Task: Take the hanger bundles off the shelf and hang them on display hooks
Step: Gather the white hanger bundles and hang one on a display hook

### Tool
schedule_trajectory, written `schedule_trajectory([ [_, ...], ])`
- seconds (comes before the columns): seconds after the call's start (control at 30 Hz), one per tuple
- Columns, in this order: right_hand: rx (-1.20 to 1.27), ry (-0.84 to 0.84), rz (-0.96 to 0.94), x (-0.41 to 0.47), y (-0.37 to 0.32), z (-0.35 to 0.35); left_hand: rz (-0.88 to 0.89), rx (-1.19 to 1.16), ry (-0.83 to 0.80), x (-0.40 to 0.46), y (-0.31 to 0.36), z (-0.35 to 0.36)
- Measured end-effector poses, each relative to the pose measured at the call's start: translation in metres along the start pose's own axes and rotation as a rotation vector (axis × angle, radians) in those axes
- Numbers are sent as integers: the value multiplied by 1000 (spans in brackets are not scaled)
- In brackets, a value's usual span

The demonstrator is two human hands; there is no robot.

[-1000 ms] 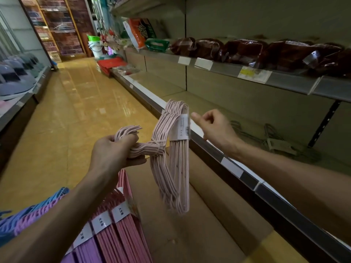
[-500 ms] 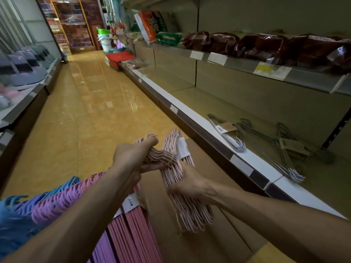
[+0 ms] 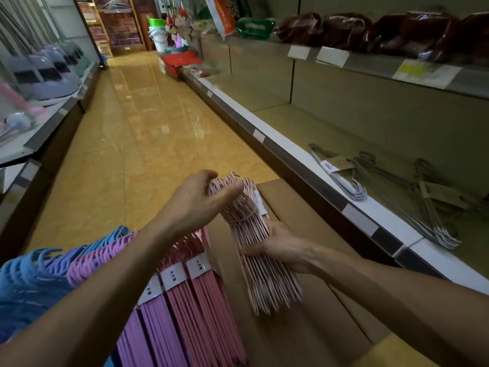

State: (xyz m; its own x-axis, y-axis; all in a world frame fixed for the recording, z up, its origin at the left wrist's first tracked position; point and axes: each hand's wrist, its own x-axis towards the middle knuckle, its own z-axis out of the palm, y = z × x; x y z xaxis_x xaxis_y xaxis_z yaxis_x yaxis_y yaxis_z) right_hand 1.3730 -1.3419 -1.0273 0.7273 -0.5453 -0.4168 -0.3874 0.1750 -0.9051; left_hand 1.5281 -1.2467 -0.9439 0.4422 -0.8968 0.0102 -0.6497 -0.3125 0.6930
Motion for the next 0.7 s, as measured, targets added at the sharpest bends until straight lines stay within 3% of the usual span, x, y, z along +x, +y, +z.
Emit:
schedule_trajectory([
  [0.13, 88, -97, 43, 8, 7, 2, 178, 89, -26, 1, -14, 2],
  [0.33, 134, -149, 117, 24, 21, 11, 148, 175, -161, 4, -38, -3],
  [0.57, 156, -152, 149, 50, 34, 25, 155, 616, -135, 11, -56, -2],
  [0.7, 135, -129, 167, 63, 46, 34, 107, 533, -191, 18, -74, 0],
])
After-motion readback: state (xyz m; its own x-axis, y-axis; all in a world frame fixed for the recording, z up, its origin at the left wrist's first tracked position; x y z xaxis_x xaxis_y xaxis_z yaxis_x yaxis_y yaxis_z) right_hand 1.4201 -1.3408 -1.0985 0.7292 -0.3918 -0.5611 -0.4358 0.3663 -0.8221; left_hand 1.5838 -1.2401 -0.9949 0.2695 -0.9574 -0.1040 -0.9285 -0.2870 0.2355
